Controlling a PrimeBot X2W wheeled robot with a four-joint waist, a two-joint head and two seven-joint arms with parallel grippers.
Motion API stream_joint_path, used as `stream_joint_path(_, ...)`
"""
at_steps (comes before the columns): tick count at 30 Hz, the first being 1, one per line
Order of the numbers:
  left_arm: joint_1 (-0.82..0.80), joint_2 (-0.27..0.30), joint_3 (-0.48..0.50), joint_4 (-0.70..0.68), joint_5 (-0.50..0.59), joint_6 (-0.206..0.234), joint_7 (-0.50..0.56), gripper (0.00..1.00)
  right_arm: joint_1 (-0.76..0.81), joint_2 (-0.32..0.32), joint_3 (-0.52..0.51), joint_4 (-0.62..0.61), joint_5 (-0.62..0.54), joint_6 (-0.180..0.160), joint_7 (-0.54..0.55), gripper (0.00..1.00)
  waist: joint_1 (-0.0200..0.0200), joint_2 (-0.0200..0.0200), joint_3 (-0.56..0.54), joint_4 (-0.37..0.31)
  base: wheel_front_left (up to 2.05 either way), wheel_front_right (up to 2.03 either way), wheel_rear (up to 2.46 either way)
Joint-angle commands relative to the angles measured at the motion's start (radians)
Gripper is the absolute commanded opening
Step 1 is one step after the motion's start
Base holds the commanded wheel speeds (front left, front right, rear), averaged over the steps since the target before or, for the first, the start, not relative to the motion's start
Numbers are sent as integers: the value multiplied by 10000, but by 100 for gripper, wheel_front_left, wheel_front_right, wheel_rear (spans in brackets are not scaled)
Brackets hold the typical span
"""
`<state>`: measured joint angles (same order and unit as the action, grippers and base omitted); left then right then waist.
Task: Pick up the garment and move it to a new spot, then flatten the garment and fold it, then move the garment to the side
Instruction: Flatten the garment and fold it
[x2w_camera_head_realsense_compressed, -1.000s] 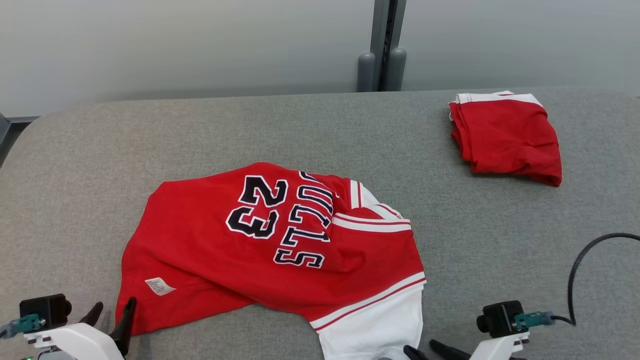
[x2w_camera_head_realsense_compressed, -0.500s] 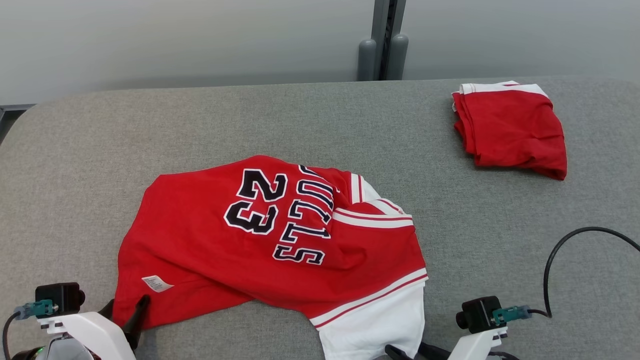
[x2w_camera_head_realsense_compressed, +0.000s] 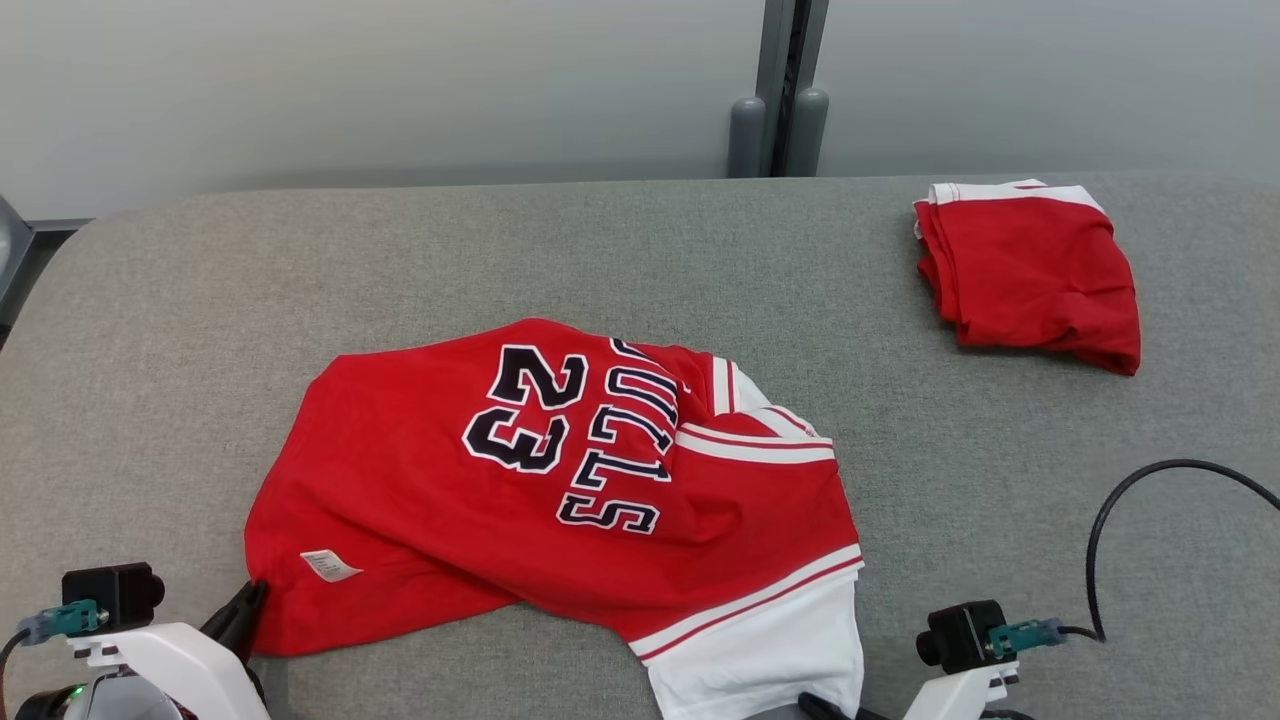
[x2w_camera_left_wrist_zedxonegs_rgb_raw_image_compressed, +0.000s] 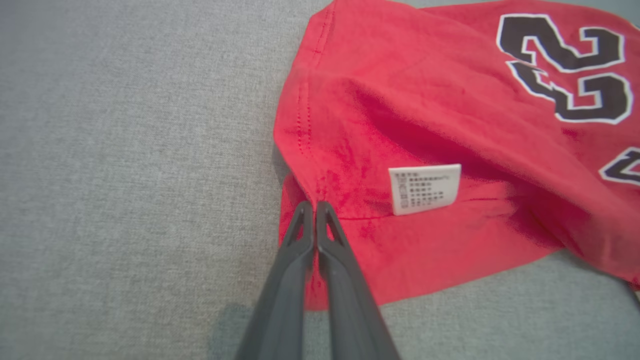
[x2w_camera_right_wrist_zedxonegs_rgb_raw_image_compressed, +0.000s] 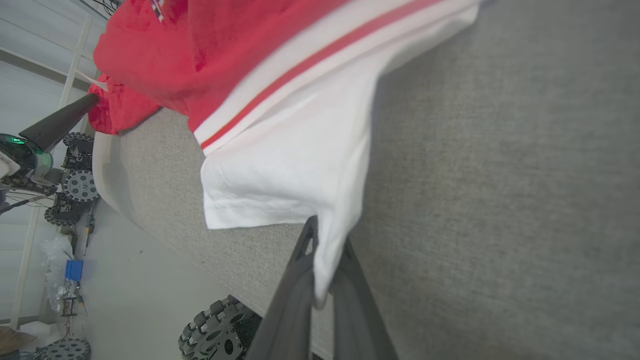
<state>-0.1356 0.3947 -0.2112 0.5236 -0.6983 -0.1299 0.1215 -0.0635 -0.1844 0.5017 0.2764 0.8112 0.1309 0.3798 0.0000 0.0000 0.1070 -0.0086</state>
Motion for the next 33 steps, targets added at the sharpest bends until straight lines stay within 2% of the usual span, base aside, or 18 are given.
stream_joint_path(1,4,101,13,-72,-86,-15,-91,0,-23,-88,8,-40,95,2,-120,0,0,0,-92,30,0,0,0)
stream_joint_path(6,280,234,53,-518,-279,-15,-205,0,97,-287,-108,-431,609,2,-504,0,0,0,-308,101,0,0,0)
stream_joint_path(13,743,276,301,-1757,-548,67,-475,0,308,-792,-508,-1648,1823,3,-1114,0,0,0,-412,131,0,0,0)
stream_joint_path(19,1728,240,454,-3043,-693,438,-555,0,874,-1344,-757,-2298,2489,2,-1388,0,0,0,-485,55,0,0,0)
stream_joint_path(25,2419,221,434,-4054,-873,638,-359,0,1297,-1592,-822,-2693,2760,3,-1571,0,0,0,-526,62,0,0,0)
stream_joint_path(33,1512,704,148,-4247,-535,518,205,0,66,-1742,-338,-2785,2499,3,-1998,0,0,0,-461,55,0,0,0)
